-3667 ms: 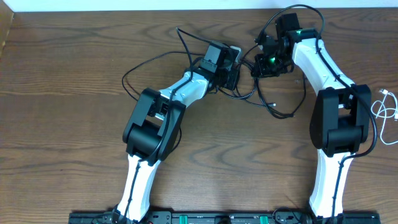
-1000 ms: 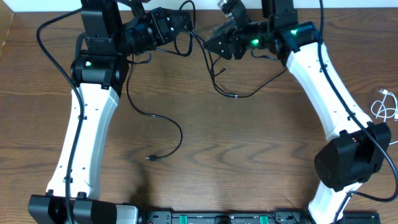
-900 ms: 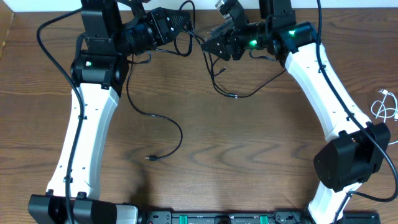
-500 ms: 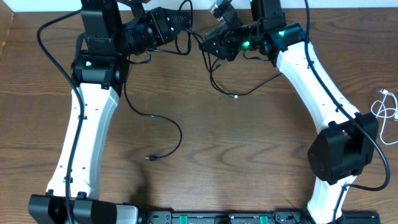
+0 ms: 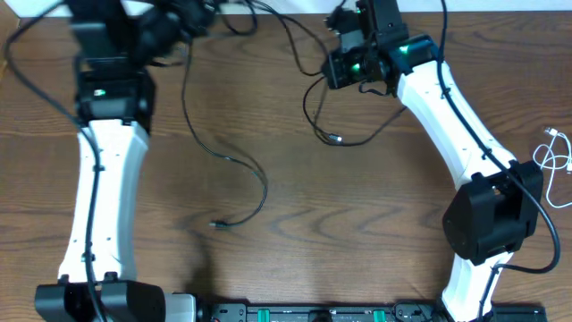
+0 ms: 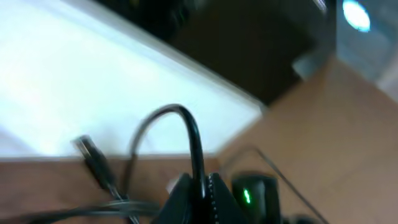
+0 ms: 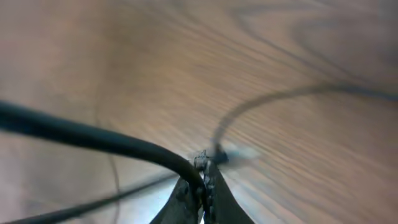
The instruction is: Untangle cables
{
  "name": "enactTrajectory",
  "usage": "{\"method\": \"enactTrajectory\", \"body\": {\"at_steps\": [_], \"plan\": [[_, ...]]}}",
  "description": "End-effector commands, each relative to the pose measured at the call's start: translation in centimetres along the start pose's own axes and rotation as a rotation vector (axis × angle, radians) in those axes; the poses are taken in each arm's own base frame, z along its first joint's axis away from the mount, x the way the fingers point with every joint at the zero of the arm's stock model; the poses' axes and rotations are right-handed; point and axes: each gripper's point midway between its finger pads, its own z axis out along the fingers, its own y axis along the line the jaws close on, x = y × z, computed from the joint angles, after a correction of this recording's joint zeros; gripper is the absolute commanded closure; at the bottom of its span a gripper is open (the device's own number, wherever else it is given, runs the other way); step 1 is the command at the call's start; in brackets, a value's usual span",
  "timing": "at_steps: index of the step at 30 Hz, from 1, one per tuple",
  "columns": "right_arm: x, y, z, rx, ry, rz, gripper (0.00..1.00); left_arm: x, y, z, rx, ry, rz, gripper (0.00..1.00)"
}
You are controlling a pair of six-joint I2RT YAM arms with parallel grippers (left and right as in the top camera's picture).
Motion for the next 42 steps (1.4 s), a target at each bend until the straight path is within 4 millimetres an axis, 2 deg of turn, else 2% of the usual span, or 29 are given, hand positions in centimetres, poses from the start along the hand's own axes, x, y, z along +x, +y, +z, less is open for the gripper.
{"method": "enactTrajectory", "body": {"at_steps": [1,3,6,10,12,15,20,23,24,25,26,27,28,32,33,35,38,42], "plan": [[1.9,-6.2,0.2,0.173,0.026,0.203,0.99,-5.6,3.4,-3.3,-0.145,-0.210,-0.020,0.93],[3.4,-7.5,0.7,0.196,0.057,0.226,0.99,-8.4,6.3,-6.1,-0.257,-0.324,-0.019,0.92],[4.5,-8.9,0.9,0.289,0.073,0.222,0.99,-10.1,8.0,-8.5,-0.321,-0.380,-0.006,0.93],[5.9,-11.6,-0.2,0.475,0.094,0.265,0.99,-11.3,10.6,-11.1,-0.424,-0.441,-0.030,0.93],[7.2,-12.7,-0.7,0.554,0.122,0.295,0.99,-11.6,12.2,-12.6,-0.498,-0.465,-0.040,0.93],[9.6,-13.5,-0.2,0.599,0.170,0.310,0.99,-11.4,13.1,-13.4,-0.547,-0.453,-0.011,0.92],[13.8,-15.3,0.7,0.671,0.235,0.320,0.99,-10.0,14.2,-13.5,-0.595,-0.394,-0.012,0.92],[14.2,-15.7,0.6,0.676,0.245,0.315,0.98,-9.1,14.5,-13.3,-0.599,-0.350,-0.016,0.93],[13.9,-15.4,0.8,0.650,0.248,0.285,0.92,-8.7,14.2,-13.0,-0.578,-0.322,-0.010,0.93],[13.4,-14.8,1.1,0.599,0.257,0.230,0.77,-8.2,13.9,-12.6,-0.553,-0.292,-0.004,0.93],[12.7,-13.7,1.6,0.518,0.267,0.156,0.55,-7.7,13.5,-12.2,-0.521,-0.258,-0.008,0.92],[11.6,-12.0,2.1,0.401,0.270,0.062,0.41,-6.9,13.1,-11.7,-0.486,-0.220,-0.017,0.93],[10.8,-10.8,2.2,0.329,0.265,0.008,0.35,-6.3,12.7,-11.3,-0.453,-0.185,-0.018,0.93],[5.1,-5.6,0.5,0.108,0.163,-0.153,0.30,-2.4,10.4,-9.9,-0.291,0.005,-0.061,0.92],[2.7,-3.0,-0.4,0.024,0.103,-0.239,0.28,-0.8,9.3,-9.4,-0.229,0.072,-0.086,0.92],[0.1,0.1,-1.5,-0.068,0.025,-0.337,0.23,0.8,7.9,-8.8,-0.153,0.140,-0.109,0.92],[-2.1,2.3,-1.8,-0.095,-0.063,-0.402,0.21,2.1,5.5,-8.0,-0.044,0.206,-0.127,0.93],[-2.9,4.7,-0.3,-0.147,-0.114,-0.479,0.20,2.3,3.9,-7.8,-0.002,0.221,-0.191,0.93]]}}
